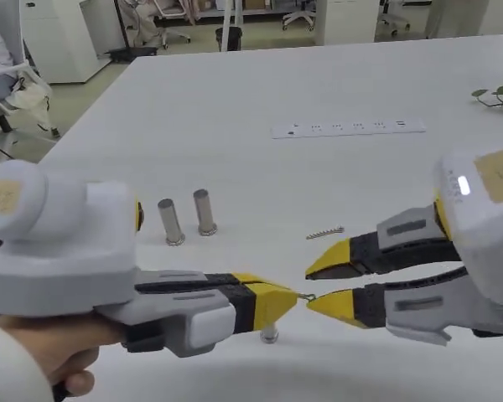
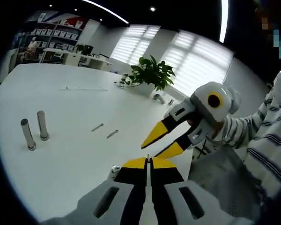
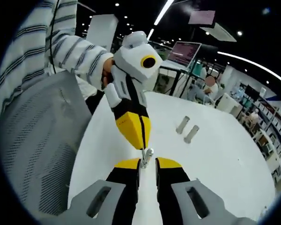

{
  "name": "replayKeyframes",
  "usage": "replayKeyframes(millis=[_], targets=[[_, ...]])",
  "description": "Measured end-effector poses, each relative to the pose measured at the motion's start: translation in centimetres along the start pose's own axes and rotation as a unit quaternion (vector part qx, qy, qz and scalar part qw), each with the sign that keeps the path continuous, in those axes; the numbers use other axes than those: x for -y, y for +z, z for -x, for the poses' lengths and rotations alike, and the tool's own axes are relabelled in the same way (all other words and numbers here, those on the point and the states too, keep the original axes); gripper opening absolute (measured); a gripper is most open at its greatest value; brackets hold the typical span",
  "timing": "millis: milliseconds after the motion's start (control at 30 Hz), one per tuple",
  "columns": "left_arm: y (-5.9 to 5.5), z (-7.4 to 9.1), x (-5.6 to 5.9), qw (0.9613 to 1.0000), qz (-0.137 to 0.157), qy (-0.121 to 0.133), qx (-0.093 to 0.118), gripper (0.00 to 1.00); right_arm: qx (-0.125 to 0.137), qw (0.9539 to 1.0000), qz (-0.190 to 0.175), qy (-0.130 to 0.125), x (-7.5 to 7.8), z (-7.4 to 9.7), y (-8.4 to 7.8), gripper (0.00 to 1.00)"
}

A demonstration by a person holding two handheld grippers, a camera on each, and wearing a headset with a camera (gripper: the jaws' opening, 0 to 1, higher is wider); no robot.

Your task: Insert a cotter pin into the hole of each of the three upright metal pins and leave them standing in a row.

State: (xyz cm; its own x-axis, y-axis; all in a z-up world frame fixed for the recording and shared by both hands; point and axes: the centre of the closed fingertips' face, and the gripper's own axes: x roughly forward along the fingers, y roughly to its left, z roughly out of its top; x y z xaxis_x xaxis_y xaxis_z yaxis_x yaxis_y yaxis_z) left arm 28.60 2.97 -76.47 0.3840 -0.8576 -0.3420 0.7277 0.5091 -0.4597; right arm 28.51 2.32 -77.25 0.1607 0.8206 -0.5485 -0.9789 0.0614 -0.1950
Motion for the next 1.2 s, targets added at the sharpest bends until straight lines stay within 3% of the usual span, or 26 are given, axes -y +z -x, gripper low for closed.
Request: replayKeyframes(millis=[100,133,300,467,500,833,967,1200], targets=[[-0.2,0.1,0.5,0.9995,-0.028,-0.012,-0.007,0.0,0.015,0.9982,-0.04,0.042,-1.0,0.0,-0.1,0.14],[-0.3,0.2,0.6,0.9986,-0.05,-0.013,-0.013,0.0,0.021,0.9974,-0.045,0.053,-1.4,0.0,-0.1,0.14],[-1.0,0.4,1.7,0.9902,-0.131,-0.032,-0.034,0.0,0.022,0.9955,-0.051,0.076,-2.5,-0.4,-0.3,0.12],[-1.3,0.5,2.2,0.9846,-0.164,-0.046,-0.042,0.0,0.007,0.9948,-0.048,0.089,-3.2,-1.0,-0.9,0.08],[-1.5,0.5,2.2,0.9817,-0.179,-0.046,-0.045,0.0,0.007,0.9943,-0.052,0.093,-3.4,-1.0,-0.9,0.07],[-2.3,0.4,2.8,0.9737,-0.211,-0.067,-0.056,0.0,0.004,0.9916,-0.053,0.118,-4.5,-0.9,-1.1,0.04],[-3.3,0.2,2.3,0.9694,-0.223,-0.064,-0.081,0.0,0.0,0.9912,-0.047,0.124,-4.6,-0.6,-1.3,0.04],[-4.3,0.0,2.4,0.963,-0.239,-0.075,-0.1,0.0,-0.006,0.9886,-0.043,0.144,-5.0,-0.2,-1.3,0.04]])
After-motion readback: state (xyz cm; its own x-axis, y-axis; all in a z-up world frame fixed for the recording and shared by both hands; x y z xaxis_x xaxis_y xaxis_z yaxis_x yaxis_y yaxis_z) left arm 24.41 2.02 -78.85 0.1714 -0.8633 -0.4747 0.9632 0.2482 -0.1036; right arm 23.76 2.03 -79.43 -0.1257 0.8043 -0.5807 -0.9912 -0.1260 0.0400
